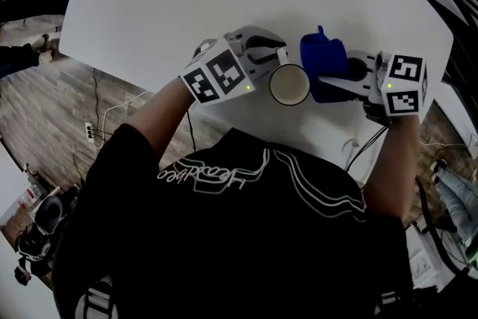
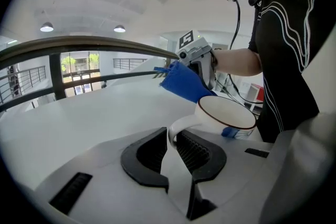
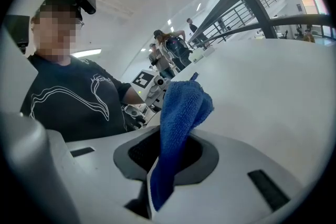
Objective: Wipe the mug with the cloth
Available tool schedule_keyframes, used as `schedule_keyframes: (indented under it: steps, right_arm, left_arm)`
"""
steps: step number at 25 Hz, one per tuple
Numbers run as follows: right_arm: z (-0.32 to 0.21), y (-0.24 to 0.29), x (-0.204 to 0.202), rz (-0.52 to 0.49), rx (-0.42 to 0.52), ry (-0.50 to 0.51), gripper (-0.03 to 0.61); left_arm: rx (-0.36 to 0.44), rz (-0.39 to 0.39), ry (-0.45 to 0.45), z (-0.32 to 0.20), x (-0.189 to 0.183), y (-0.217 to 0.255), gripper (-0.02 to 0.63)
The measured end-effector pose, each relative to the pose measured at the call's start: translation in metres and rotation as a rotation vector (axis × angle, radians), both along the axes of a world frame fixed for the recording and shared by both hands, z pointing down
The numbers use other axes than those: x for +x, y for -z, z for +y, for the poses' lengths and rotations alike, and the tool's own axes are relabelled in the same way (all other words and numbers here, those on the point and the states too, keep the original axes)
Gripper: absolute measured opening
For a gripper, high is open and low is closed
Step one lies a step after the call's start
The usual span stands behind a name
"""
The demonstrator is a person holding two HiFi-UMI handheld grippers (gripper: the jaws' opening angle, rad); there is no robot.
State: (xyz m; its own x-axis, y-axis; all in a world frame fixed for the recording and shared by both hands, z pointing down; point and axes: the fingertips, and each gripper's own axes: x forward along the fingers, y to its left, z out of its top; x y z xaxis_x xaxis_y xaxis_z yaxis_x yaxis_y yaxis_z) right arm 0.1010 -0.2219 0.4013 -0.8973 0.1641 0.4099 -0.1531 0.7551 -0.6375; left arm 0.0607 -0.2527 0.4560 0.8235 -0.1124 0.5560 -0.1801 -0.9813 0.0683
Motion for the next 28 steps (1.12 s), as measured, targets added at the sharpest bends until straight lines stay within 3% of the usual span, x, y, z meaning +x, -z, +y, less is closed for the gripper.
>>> schedule_keyframes:
  steps: [9, 21, 28]
  right_arm:
    - [-0.011, -0.018, -0.009, 0.015, -0.043, 0.062, 0.054]
    - [-0.021, -0.054, -0.024, 0.214, -0.033, 0.04, 0.054]
    - [-0.025, -0.049, -0.014, 0.173, -0.04, 0.002, 0.054]
  left_arm:
    - [-0.019, 0.022, 0.006, -0.005, 0.002, 0.0, 0.061]
    - [-0.038, 0.04, 0.028, -0.011, -0.001, 0.002, 0.077]
    - [-0.023, 0.009, 0.023, -0.011, -0.002, 0.003, 0.092]
